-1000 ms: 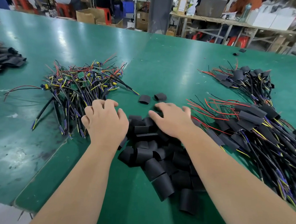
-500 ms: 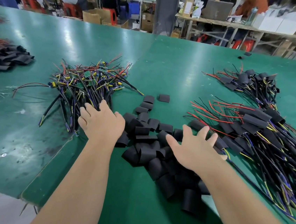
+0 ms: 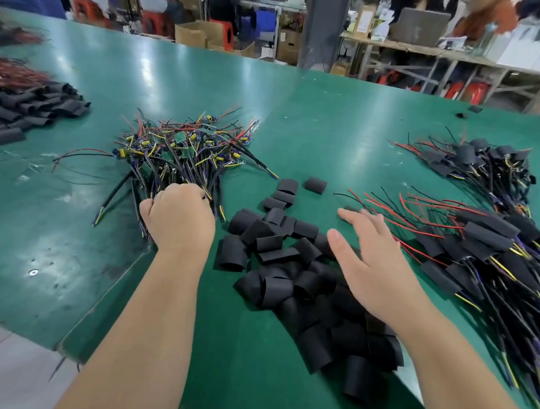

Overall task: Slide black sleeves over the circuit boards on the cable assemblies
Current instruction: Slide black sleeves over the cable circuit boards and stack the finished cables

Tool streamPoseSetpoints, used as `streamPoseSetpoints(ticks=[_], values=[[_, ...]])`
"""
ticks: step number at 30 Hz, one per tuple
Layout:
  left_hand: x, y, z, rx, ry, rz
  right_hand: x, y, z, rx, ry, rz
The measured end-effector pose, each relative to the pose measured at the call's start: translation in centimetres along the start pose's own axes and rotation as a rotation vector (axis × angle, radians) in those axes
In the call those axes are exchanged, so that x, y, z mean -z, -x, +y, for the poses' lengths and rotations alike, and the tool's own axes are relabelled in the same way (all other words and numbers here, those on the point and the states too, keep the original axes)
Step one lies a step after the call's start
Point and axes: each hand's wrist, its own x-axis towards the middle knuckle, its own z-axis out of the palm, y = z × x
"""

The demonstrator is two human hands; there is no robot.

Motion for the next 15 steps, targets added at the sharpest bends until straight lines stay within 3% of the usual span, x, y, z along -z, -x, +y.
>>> streamPoseSetpoints(ticks=[4,9,15], values=[[0.0,0.1,-0.1,0.06,0.081,-0.041,0.7,0.3,1.7,-0.115,0.166,0.147],[-0.2,-0.7,-0.5,0.067,0.052,-0.042,3.0,0.0,5.1,-0.335,0.188,0.096],[-0.4,-1.1,-0.9,0.105,0.084,-0.11,2.3,-1.3,5.7,-0.265,0.103,0.15]])
